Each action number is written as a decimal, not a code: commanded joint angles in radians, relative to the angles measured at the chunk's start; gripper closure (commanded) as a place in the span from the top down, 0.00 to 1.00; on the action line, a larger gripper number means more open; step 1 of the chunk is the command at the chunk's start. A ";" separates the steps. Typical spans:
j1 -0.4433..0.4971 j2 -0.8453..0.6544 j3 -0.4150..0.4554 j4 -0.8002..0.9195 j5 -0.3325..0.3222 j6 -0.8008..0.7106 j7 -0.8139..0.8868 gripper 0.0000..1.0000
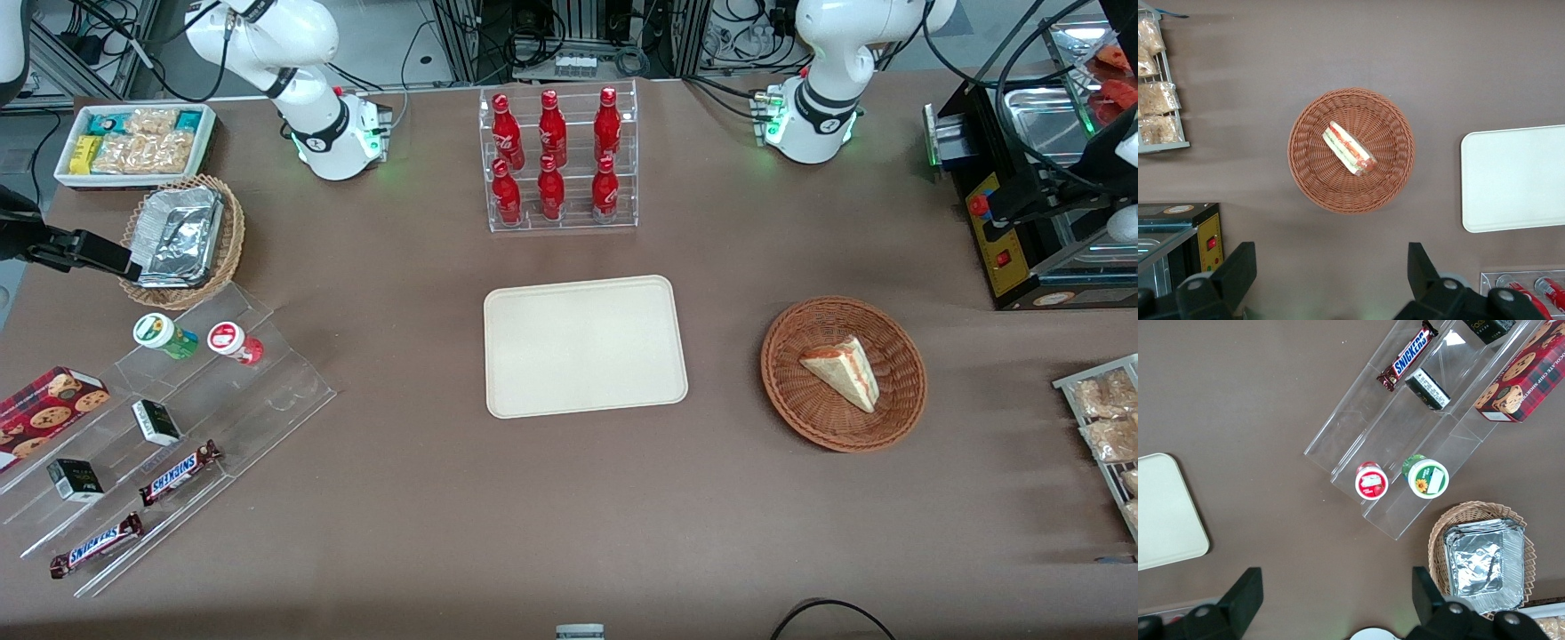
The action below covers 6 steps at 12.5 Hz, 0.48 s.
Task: Place green gum on tray
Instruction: 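Move the right gripper toward the green-lidded gum tub on the acrylic rack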
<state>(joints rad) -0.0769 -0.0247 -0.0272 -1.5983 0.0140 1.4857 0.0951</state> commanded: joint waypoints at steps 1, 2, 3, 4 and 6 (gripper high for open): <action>0.000 0.002 0.004 0.011 -0.008 0.005 0.012 0.99; -0.001 0.006 0.004 0.011 -0.006 0.007 0.009 0.99; 0.000 0.009 0.004 0.006 -0.005 0.008 0.003 0.99; 0.000 0.009 0.006 -0.012 -0.005 0.024 -0.018 0.99; -0.013 -0.004 0.000 -0.105 -0.005 0.104 -0.159 0.99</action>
<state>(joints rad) -0.0762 -0.0200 -0.0244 -1.6276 0.0140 1.5174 0.0295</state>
